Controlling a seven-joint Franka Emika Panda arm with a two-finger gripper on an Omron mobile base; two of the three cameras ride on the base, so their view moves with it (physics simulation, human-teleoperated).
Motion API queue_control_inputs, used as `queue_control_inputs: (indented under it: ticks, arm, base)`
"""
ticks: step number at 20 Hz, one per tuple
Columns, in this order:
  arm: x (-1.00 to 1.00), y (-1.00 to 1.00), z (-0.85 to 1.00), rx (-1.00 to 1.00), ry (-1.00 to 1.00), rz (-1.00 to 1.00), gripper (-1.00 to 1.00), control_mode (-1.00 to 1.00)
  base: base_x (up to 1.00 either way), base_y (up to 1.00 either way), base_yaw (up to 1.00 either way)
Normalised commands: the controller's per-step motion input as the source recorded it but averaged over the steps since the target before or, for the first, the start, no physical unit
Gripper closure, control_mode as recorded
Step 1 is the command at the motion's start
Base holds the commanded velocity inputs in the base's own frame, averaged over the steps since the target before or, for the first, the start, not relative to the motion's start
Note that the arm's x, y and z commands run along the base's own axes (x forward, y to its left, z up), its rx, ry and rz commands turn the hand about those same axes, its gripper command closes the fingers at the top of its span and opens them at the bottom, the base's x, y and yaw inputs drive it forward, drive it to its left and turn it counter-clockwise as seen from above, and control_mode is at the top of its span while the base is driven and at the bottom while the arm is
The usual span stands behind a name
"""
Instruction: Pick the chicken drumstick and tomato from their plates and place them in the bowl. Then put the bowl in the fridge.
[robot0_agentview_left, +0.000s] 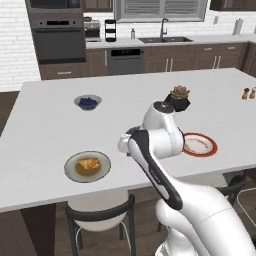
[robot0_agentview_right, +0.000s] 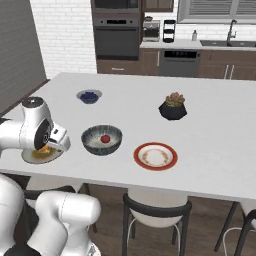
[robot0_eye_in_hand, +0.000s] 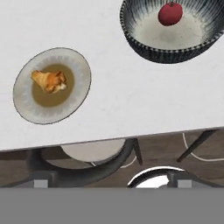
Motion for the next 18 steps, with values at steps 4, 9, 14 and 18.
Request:
queue_control_inputs:
  ticks: [4,9,14,18]
  arm:
    - [0.96,1.0,-0.19,-0.01,-0.03,-0.11,-1.0,-1.0]
    - [0.99,0.82,-0.48,-0.02,0.02,0.03,-1.0,-1.0]
    - [0.98,0.68,-0.35,-0.11,0.13,0.23,-1.0,-1.0]
    - [0.58,0.2,-0.09,-0.11,0.19,0.34,-1.0,-1.0]
  base:
    - [0.0,0.0,0.0]
    - [0.0,0.0,0.0]
    - [0.0,0.0,0.0]
    - [0.0,0.0,0.0]
